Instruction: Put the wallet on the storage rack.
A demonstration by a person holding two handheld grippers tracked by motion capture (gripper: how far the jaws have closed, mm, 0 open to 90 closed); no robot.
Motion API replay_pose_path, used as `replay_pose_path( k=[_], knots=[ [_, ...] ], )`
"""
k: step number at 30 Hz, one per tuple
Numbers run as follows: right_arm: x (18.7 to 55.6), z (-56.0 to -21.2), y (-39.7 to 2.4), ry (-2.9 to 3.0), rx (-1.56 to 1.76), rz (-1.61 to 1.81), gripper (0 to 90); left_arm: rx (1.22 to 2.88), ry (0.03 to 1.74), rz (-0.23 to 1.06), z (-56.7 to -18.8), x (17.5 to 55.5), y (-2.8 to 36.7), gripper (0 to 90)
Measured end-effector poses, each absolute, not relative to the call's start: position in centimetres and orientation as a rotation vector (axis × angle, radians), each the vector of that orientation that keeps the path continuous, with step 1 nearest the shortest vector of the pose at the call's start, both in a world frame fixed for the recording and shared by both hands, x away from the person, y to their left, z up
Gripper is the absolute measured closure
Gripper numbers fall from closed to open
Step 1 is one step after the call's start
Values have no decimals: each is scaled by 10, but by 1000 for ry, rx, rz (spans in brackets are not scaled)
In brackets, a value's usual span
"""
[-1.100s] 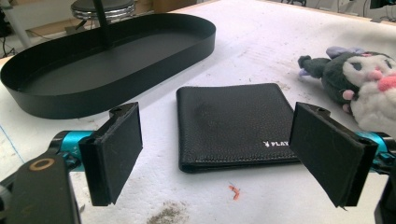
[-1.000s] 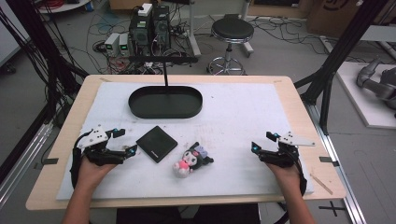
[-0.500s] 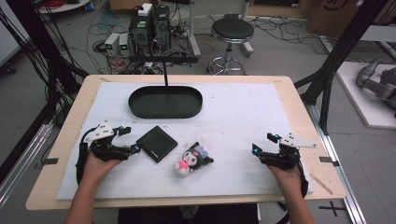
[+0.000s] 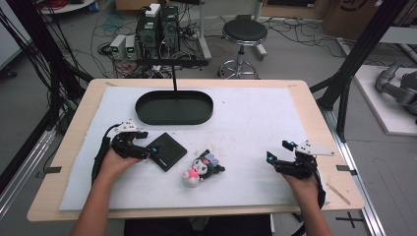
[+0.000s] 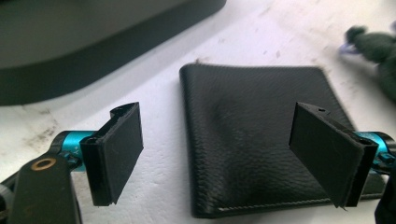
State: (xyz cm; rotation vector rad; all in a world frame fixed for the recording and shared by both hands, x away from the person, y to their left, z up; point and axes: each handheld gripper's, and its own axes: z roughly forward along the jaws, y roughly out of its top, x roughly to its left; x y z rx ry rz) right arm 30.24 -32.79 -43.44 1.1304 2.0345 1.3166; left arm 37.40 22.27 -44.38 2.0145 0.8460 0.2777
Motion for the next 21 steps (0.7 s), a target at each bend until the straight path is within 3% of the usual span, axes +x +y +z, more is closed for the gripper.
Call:
replay_pose_path(
  k=[5, 13, 16, 19, 21],
  knots=[
    [303, -435, -327, 2042, 1123, 1315, 197, 2054, 896, 219, -451, 383, 220, 233],
    [304, -435, -325, 2046, 1114, 1316, 198, 2082, 936, 178, -447, 387, 217, 245],
    [304, -434, -325, 2038, 1106, 1312, 197, 2080, 924, 146, -447, 387, 217, 310],
    [304, -434, -326, 2040, 1105, 1312, 197, 2064, 910, 86, -447, 387, 218, 497],
    [304, -435, -326, 2042, 1106, 1308, 198, 2049, 934, 79, -447, 387, 219, 570]
  ],
)
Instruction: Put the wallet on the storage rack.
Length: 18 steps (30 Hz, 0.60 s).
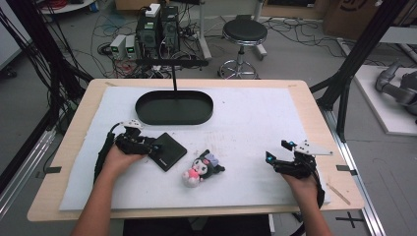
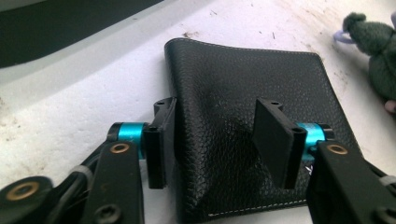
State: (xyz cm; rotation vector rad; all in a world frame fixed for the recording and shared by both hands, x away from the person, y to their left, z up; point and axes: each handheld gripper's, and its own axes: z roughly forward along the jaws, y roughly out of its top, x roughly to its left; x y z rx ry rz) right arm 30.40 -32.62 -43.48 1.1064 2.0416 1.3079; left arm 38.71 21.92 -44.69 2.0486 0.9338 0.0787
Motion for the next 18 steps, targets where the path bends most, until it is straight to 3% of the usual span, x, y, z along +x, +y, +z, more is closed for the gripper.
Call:
replay_pose_path(
  k=[2, 3, 7, 18],
  knots=[
    [304, -435, -326, 2041, 1110, 1310, 198, 2036, 947, 90, -446, 387, 221, 616],
    [303, -435, -326, 2044, 1110, 1309, 198, 2030, 948, 93, -446, 387, 221, 699],
    [301, -434, -326, 2043, 1105, 1298, 198, 2021, 933, 114, -443, 385, 222, 758],
    [300, -434, -327, 2034, 1106, 1302, 198, 1939, 846, 177, -422, 375, 225, 810]
  ],
)
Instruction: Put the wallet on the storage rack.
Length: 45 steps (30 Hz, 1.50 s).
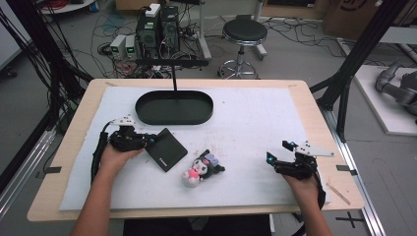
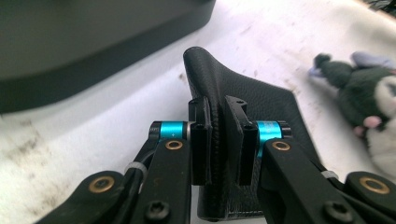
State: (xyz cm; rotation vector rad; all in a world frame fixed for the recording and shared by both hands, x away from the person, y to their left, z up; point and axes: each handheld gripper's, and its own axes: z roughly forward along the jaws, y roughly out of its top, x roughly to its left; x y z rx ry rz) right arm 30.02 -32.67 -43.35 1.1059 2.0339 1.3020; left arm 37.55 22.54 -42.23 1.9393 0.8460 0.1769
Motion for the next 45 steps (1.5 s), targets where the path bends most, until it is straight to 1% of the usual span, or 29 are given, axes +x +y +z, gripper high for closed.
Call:
replay_pose_path(
  k=[9, 11, 17, 22, 31, 34, 38, 41, 45],
  knots=[
    [300, -433, -326, 2036, 1099, 1302, 198, 1840, 843, 233, -399, 380, 225, 819],
    [299, -433, -326, 2036, 1102, 1301, 198, 1822, 841, 267, -396, 383, 224, 819],
    [300, -432, -325, 2034, 1113, 1332, 198, 1787, 861, 286, -385, 396, 223, 821],
    [301, -433, -325, 2043, 1108, 1330, 198, 1762, 856, 335, -371, 409, 223, 820],
    [300, -434, -327, 2039, 1120, 1328, 198, 1727, 907, 344, -357, 447, 223, 821],
    [300, -434, -328, 2036, 1125, 1327, 198, 1733, 916, 337, -357, 457, 221, 820],
    [300, -434, -326, 2047, 1106, 1293, 198, 1691, 933, 304, -361, 472, 220, 820],
    [301, -435, -323, 2056, 1101, 1287, 198, 1741, 936, 300, -360, 482, 214, 821],
    [300, -435, -322, 2062, 1091, 1280, 198, 1744, 927, 289, -358, 493, 209, 820]
  ],
)
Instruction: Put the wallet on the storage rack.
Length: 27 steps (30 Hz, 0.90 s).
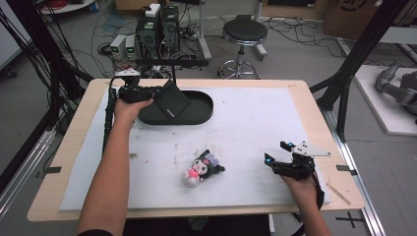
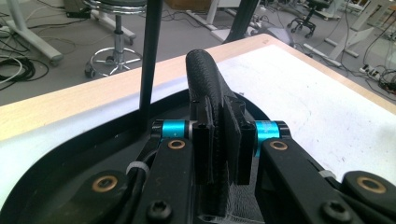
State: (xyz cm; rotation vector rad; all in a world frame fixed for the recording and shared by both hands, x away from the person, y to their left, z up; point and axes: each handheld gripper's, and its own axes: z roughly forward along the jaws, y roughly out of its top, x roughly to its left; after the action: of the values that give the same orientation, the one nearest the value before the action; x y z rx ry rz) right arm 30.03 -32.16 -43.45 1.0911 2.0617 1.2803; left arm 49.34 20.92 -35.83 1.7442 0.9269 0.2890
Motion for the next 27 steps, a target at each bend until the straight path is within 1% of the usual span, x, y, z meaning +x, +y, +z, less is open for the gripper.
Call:
replay_pose_path(
  k=[6, 13, 16, 19, 21, 22, 23, 26, 27],
  knots=[
    [298, -434, -325, 2056, 1098, 1268, 198, 1706, 965, 235, -370, 509, 213, 820],
    [295, -433, -324, 2061, 1077, 1242, 198, 1671, 1046, 222, -385, 518, 224, 819],
    [295, -434, -325, 2065, 1078, 1244, 198, 1701, 1075, 249, -388, 519, 228, 819],
    [295, -434, -325, 2063, 1080, 1243, 198, 1706, 1077, 237, -391, 520, 229, 818],
    [295, -434, -325, 2066, 1079, 1247, 198, 1710, 1087, 234, -393, 521, 229, 801],
    [295, -434, -325, 2066, 1081, 1246, 198, 1716, 1093, 240, -394, 521, 229, 718],
    [295, -434, -325, 2066, 1081, 1246, 198, 1713, 1104, 246, -394, 521, 229, 718],
    [295, -434, -324, 2066, 1080, 1250, 198, 1724, 1127, 261, -393, 520, 231, 557],
    [295, -434, -324, 2066, 1080, 1250, 198, 1730, 1134, 268, -392, 519, 231, 557]
  ],
)
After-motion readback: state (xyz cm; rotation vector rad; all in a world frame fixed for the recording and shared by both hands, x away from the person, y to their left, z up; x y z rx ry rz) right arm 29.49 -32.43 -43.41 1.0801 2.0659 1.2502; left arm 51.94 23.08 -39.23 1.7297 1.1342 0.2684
